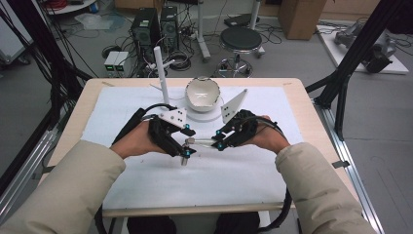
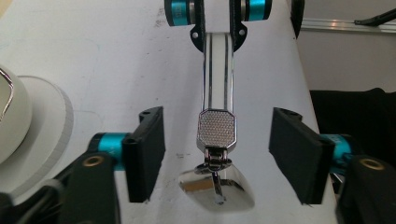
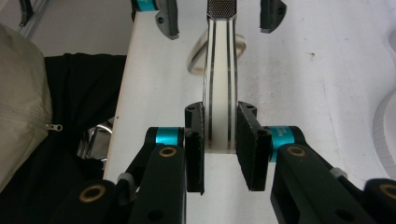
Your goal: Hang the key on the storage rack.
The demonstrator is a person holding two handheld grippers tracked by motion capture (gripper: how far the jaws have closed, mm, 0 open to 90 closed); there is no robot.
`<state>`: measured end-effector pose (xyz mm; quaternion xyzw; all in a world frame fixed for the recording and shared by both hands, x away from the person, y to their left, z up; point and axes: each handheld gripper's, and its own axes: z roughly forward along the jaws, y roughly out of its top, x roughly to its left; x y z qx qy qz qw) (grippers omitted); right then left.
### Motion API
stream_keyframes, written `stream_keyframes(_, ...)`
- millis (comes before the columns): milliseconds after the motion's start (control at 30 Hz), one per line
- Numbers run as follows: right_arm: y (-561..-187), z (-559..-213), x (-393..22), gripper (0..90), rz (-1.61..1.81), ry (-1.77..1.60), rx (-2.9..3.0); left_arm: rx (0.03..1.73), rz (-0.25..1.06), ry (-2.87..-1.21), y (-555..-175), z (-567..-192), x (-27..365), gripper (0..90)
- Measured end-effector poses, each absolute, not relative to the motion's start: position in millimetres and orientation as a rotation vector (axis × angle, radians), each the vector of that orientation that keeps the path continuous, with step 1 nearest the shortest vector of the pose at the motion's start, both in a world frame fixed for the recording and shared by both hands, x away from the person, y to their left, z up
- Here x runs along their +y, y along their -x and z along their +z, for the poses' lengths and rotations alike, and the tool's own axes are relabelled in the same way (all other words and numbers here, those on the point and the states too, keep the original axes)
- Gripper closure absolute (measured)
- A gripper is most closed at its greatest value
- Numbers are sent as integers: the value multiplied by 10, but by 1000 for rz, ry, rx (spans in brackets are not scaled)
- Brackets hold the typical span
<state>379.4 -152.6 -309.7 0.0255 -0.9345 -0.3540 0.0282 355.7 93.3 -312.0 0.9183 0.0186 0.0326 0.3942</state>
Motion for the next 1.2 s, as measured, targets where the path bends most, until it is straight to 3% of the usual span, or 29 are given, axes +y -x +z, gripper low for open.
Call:
stream_keyframes(533,-3789,-3104,-1500,747,-1081,-69,-2876,12,129,-2350,-3554,-3130,955,722)
stream_keyframes(967,-3826,-3130,-1503,729,-1095,-89,-2859,-31,119,-2340,-3572,-3131,976,743)
stream_keyframes(1033,-3831,-3134,-1510,473,-1155,-91,-2849,-29,116,-2336,-3569,-3133,985,744)
stream_keyframes(1133,-3845,-3119,-1539,208,-1235,-31,-2865,-22,110,-2332,-3577,-3123,1005,744)
stream_keyframes(1167,-3839,-3110,-1581,17,-1293,52,-2912,-19,111,-2324,-3587,-3120,1017,744)
stream_keyframes(1200,-3839,-3110,-1581,17,-1293,52,-2912,-9,113,-2317,-3597,-3116,1031,744)
